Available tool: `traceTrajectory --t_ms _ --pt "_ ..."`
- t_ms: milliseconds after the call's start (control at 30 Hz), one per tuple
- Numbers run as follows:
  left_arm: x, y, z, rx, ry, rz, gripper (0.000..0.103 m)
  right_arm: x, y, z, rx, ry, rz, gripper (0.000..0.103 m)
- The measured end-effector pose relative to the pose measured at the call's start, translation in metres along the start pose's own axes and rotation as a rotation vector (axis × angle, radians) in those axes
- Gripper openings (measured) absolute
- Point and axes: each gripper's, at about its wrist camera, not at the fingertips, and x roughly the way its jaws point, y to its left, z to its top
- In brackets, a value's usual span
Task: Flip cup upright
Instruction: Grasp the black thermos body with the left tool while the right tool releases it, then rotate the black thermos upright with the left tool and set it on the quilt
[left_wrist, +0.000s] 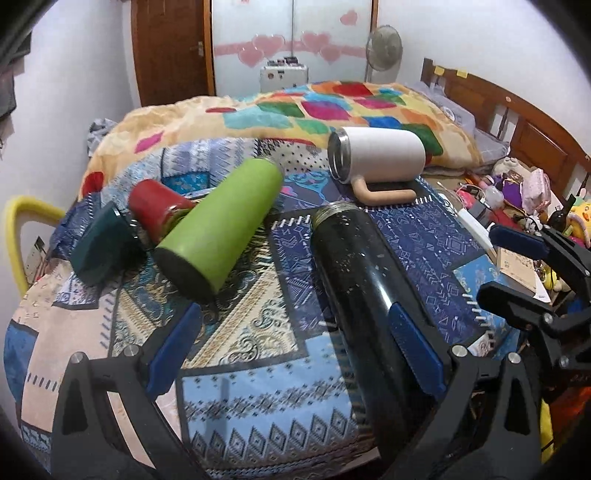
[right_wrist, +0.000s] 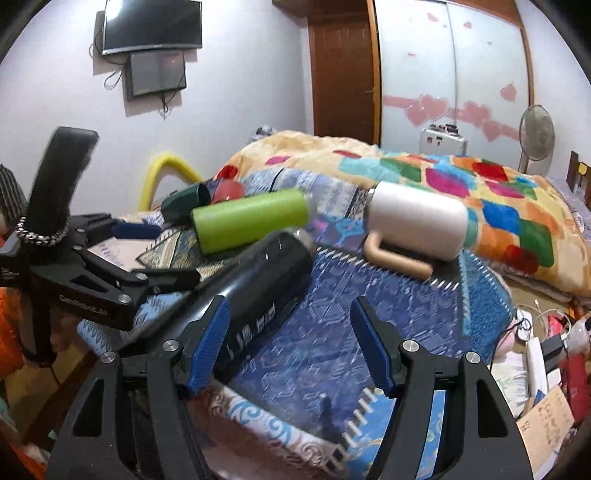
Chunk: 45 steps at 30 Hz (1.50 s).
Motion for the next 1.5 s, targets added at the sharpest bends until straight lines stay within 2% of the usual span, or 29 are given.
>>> traceTrajectory --t_ms 200,433,567,733,933,1100,1233,1500 --pt "0.016 -0.018 0.020 0.004 0.072 -0.040 0.102 -0.001 -0.011 0.000 0.010 -0.028 -0.037 0.067" --pt "0.039 -0.050 0.025 0.105 0.142 -0.046 0.101 -0.002 -0.031 -0.005 0.044 -0.038 -0.057 0.067" --pt "0.051 -0.052 0.027 0.094 0.202 -0.081 0.090 -0.004 -0.039 -0.007 0.054 -0.043 -0.050 0.067" --pt "0.073 -0.053 0.025 0.095 0.298 -0.081 0.079 -0.001 -0.042 -0.010 0.054 -0.048 -0.040 0.067" --pt "0.074 -0.042 0.028 0.053 0.328 -0.110 0.075 0.003 -0.042 -0.014 0.060 -0.049 -0.023 0.068" --pt "0.063 -0.039 0.027 0.051 0.294 -0.095 0.069 0.003 -0.043 -0.013 0.060 -0.050 -0.018 0.068" --pt "0.037 -0.037 0.033 0.055 0.214 -0.089 0.064 0.000 -0.043 -0.011 0.054 -0.057 -0.021 0.068" --pt "-0.018 -0.033 0.041 0.066 0.071 -0.106 0.064 -0.014 -0.037 0.001 0.041 -0.105 -0.027 0.067"
